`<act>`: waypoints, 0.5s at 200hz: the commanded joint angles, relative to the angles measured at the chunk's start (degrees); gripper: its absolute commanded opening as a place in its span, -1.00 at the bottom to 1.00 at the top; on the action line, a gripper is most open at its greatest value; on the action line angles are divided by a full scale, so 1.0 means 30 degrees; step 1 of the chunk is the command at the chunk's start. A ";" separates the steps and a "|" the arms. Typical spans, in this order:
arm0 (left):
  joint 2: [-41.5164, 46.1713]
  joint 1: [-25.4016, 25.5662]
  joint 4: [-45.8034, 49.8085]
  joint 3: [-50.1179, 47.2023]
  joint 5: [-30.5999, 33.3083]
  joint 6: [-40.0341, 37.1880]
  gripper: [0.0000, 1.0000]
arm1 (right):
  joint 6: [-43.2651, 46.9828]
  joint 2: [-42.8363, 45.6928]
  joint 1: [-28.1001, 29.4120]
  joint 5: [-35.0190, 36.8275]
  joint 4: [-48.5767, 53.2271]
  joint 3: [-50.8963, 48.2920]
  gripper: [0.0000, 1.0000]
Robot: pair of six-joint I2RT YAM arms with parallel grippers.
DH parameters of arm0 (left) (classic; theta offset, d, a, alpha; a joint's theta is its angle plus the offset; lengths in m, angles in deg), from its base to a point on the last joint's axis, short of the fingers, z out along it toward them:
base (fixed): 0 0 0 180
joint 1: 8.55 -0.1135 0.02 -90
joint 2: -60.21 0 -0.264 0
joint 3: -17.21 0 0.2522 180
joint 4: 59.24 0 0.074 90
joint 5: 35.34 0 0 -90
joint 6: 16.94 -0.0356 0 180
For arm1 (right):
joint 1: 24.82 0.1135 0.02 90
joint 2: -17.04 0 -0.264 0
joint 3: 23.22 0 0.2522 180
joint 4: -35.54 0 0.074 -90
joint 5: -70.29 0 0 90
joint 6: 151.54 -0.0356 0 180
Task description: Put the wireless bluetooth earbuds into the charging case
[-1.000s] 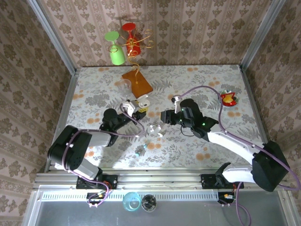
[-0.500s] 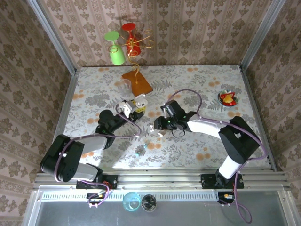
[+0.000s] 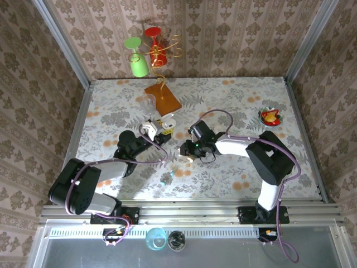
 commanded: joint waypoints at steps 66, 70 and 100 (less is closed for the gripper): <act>0.0756 0.0017 0.0564 -0.0169 -0.0143 -0.0395 -0.46 | -0.0832 -0.1312 0.0013 0.0008 -0.0841 0.0648 -0.44; 0.0784 0.0017 0.0580 -0.0161 -0.0136 -0.0396 -0.46 | -0.0813 -0.1374 0.0016 0.0010 -0.0816 0.0689 -0.44; 0.0782 0.0042 0.0587 -0.0209 -0.0201 -0.0309 -0.45 | -0.0852 -0.1626 -0.0004 0.0158 -0.0810 0.0825 -0.45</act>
